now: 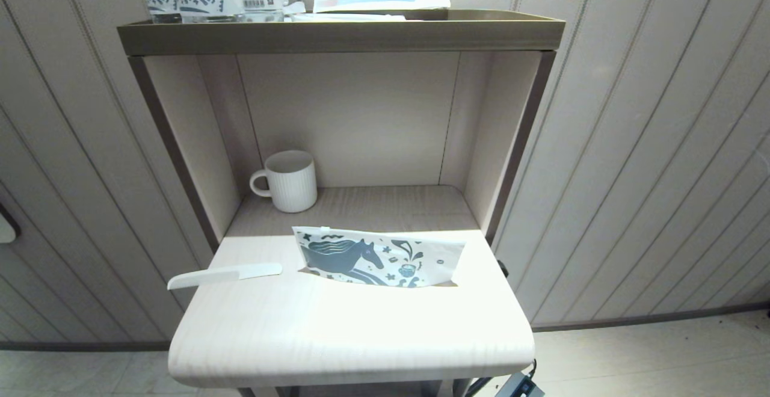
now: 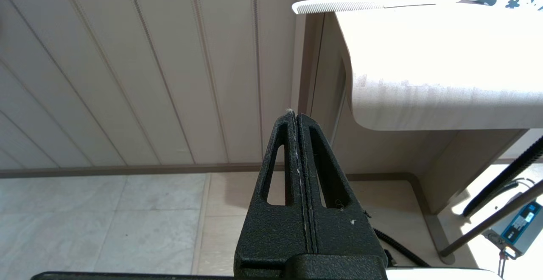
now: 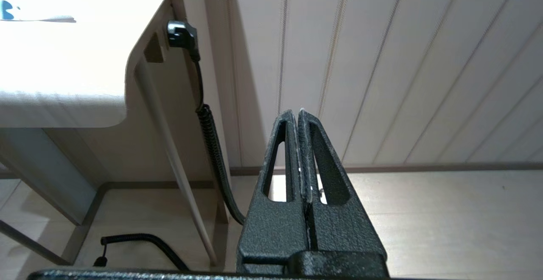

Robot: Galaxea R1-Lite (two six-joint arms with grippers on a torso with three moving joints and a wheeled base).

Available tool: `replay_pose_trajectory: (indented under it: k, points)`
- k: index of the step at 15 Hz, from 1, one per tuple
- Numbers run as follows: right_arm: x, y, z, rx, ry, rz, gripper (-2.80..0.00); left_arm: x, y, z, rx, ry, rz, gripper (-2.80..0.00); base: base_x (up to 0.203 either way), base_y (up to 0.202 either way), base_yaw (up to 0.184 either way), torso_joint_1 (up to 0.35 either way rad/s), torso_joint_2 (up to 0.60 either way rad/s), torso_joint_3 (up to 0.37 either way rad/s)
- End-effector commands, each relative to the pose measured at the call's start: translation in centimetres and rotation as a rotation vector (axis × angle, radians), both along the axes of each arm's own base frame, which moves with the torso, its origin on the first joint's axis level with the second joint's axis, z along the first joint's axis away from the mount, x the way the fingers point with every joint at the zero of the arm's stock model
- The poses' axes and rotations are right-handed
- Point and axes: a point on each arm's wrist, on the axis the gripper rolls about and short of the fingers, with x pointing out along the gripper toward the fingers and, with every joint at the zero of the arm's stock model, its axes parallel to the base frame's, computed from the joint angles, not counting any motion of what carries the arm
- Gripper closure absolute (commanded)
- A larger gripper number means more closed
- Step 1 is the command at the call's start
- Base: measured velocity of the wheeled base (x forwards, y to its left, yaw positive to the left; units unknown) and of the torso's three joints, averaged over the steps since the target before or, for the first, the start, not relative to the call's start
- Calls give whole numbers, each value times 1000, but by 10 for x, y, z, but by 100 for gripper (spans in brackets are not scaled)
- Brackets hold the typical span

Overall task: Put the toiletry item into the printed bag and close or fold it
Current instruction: Pick up the storage bag

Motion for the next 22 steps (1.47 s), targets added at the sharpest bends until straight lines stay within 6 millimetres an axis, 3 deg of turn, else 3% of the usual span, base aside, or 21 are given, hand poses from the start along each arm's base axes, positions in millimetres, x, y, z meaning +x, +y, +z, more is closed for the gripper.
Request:
replay_pose_trajectory:
  k: [1, 2, 4, 5, 8, 10, 13, 14, 18, 22]
  points:
    - [-15, 0, 44, -2, -116, 26, 0, 0, 0, 0, 0, 1, 0, 0, 0, 0, 0, 0, 0, 0]
    - [-21, 1, 59, -3, -144, 33, 0, 0, 0, 0, 0, 1, 0, 0, 0, 0, 0, 0, 0, 0]
    - [-43, 1, 121, -6, -211, 59, 0, 0, 0, 0, 0, 1, 0, 0, 0, 0, 0, 0, 0, 0]
    - [-44, 0, 152, -4, -199, 78, 0, 0, 0, 0, 0, 1, 0, 0, 0, 0, 0, 0, 0, 0]
    - [6, 0, 225, 31, -35, 160, 0, 0, 0, 0, 2, 0, -2, 0, 0, 0, 0, 0, 0, 0]
    - [53, 6, 251, 65, 80, 208, 0, 0, 0, 0, 3, 0, -6, 0, 0, 0, 0, 0, 0, 0]
    - [127, 27, 250, 83, 301, 337, 0, 0, 0, 0, 40, -1, -17, 0, 0, 0, 0, 0, 0, 0]
    - [146, 40, 241, 78, 378, 398, -280, 0, 0, 0, 49, -2, -19, 0, 0, 0, 0, 0, 0, 0]
    - [194, 74, 208, 41, 589, 542, -280, 0, -1, 1, 83, -4, -41, 0, 0, 0, 0, 0, 0, 0]
    - [226, 78, 187, -123, 623, 562, -280, 0, -1, 1, 79, -3, -42, 0, 0, 0, 0, 0, 0, 0]
